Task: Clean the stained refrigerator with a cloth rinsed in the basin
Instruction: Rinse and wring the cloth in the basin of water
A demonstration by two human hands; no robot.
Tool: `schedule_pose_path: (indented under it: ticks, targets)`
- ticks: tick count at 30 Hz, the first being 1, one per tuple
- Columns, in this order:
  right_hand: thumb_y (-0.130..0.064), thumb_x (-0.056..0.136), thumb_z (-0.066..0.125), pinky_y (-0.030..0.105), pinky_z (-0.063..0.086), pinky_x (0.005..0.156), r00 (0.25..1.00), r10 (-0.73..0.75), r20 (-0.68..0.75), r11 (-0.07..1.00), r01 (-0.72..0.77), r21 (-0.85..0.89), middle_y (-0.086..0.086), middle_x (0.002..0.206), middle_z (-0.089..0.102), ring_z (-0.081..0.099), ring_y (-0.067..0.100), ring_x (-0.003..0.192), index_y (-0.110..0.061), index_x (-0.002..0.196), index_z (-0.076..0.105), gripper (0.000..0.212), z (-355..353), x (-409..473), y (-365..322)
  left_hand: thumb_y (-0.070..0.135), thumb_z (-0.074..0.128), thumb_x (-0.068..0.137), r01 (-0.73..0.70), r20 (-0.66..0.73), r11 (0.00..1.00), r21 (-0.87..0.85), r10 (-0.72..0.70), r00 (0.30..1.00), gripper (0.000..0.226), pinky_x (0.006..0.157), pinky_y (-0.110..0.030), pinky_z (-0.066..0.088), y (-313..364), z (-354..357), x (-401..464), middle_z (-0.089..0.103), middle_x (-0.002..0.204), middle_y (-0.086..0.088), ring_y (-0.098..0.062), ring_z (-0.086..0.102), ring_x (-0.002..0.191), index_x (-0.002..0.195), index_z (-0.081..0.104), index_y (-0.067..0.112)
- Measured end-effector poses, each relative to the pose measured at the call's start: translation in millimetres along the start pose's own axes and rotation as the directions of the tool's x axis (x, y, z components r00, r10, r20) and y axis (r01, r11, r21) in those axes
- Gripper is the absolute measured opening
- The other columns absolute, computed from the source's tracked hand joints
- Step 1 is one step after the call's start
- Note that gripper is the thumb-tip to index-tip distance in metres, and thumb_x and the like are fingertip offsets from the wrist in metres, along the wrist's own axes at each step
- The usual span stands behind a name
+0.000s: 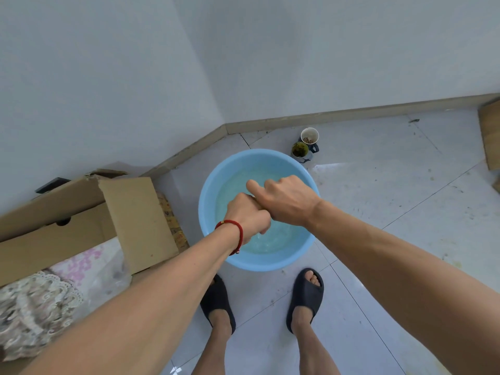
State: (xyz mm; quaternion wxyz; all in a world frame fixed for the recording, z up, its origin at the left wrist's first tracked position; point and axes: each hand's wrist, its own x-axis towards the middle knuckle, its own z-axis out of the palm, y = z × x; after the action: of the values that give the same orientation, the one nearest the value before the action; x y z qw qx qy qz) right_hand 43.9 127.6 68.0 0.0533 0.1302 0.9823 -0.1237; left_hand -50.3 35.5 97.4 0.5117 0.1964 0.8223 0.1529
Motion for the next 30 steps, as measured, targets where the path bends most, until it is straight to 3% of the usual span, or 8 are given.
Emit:
schedule_pose_path:
  ticks: [6, 12, 15, 18, 20, 25, 28, 30]
  targets:
    - [0.002, 0.053, 0.076, 0.018, 0.008, 0.044, 0.997, -0.02, -0.072, 0.998, 0.017, -0.054, 0.001, 0.051, 0.025, 0.02, 0.023, 0.032, -0.013, 0.092, 0.031, 0.061, -28, -1, 2, -0.006, 0.058, 0.051, 0.056, 0.104, 0.991, -0.124, -0.043, 0.994, 0.022, 0.05, -0.028, 0.022, 16, -18, -20, 0.032, 0.053, -0.003, -0.018, 0.022, 0.043, 0.072, 0.062, 0.0]
    - [-0.003, 0.058, 0.075, 0.021, 0.007, 0.042, 0.999, 0.054, -0.006, 0.988, -0.054, -0.148, 0.001, 0.05, 0.041, 0.032, 0.027, 0.035, -0.014, 0.096, 0.036, 0.055, -79, -11, -13, -0.018, 0.055, 0.067, 0.05, 0.247, 0.989, -0.138, -0.015, 0.969, 0.02, 0.047, -0.023, 0.015, 43, -49, -57, 0.025, 0.047, 0.001, -0.016, 0.015, 0.044, 0.069, 0.057, 0.002]
    - [-0.01, 0.083, 0.064, 0.034, 0.025, 0.047, 0.988, 0.13, 0.08, 0.985, -0.12, -0.128, 0.005, 0.077, 0.058, 0.065, 0.037, 0.066, -0.014, 0.112, 0.041, 0.037, -123, -15, -31, -0.014, 0.059, 0.069, -0.02, 0.271, 0.996, -0.089, 0.043, 0.962, 0.024, 0.048, -0.025, 0.016, 47, -68, -77, 0.029, 0.057, -0.003, -0.017, 0.018, 0.046, 0.074, 0.05, 0.008]
    - [-0.019, 0.087, 0.072, 0.039, 0.035, 0.062, 0.945, 0.286, 0.16, 0.953, -0.297, 0.051, 0.01, 0.11, 0.055, 0.066, 0.039, 0.087, -0.009, 0.121, 0.048, 0.043, -164, -24, -52, 0.001, 0.074, 0.073, -0.171, 0.307, 0.985, 0.025, 0.156, 0.939, 0.02, 0.045, -0.026, 0.03, 56, -95, -106, 0.042, 0.071, -0.008, -0.018, 0.033, 0.051, 0.082, 0.057, 0.008]
    - [-0.027, 0.081, 0.08, 0.038, 0.04, 0.066, 0.897, 0.365, 0.25, 0.89, -0.415, 0.19, 0.005, 0.106, 0.053, 0.064, 0.033, 0.091, -0.011, 0.117, 0.052, 0.048, -189, -32, -63, 0.017, 0.082, 0.076, -0.304, 0.332, 0.947, 0.108, 0.254, 0.909, 0.022, 0.051, -0.026, 0.045, 64, -122, -128, 0.056, 0.069, 0.001, -0.014, 0.049, 0.057, 0.085, 0.062, 0.014]
    - [-0.048, 0.075, 0.089, 0.025, 0.047, 0.061, 0.808, 0.439, 0.394, 0.475, -0.581, 0.661, -0.008, 0.076, 0.068, 0.062, 0.01, 0.066, -0.023, 0.092, 0.066, 0.038, -263, -70, -96, 0.022, 0.089, 0.075, -0.655, 0.282, 0.748, 0.102, 0.61, 0.74, 0.036, 0.075, -0.024, 0.053, 77, -189, -185, 0.074, 0.094, 0.003, -0.006, 0.067, 0.083, 0.106, 0.071, 0.018]
    - [-0.051, 0.092, 0.074, 0.03, 0.054, 0.07, 0.854, 0.356, 0.38, 0.042, -0.421, 0.906, 0.005, 0.08, 0.069, 0.064, 0.018, 0.071, -0.015, 0.097, 0.07, 0.036, -291, -95, -127, 0.016, 0.088, 0.076, -0.775, 0.206, 0.632, 0.005, 0.758, 0.619, 0.044, 0.092, -0.024, 0.052, 88, -213, -210, 0.074, 0.109, 0.011, -0.005, 0.067, 0.103, 0.116, 0.072, 0.026]
    - [-0.056, 0.096, 0.064, 0.032, 0.055, 0.073, 0.846, 0.416, 0.333, -0.137, -0.303, 0.943, 0.013, 0.087, 0.068, 0.064, 0.023, 0.076, -0.009, 0.105, 0.069, 0.048, -300, -107, -147, 0.01, 0.085, 0.079, -0.823, 0.213, 0.564, -0.062, 0.813, 0.541, 0.044, 0.099, -0.029, 0.051, 97, -223, -223, 0.073, 0.114, 0.012, -0.01, 0.067, 0.111, 0.118, 0.073, 0.026]
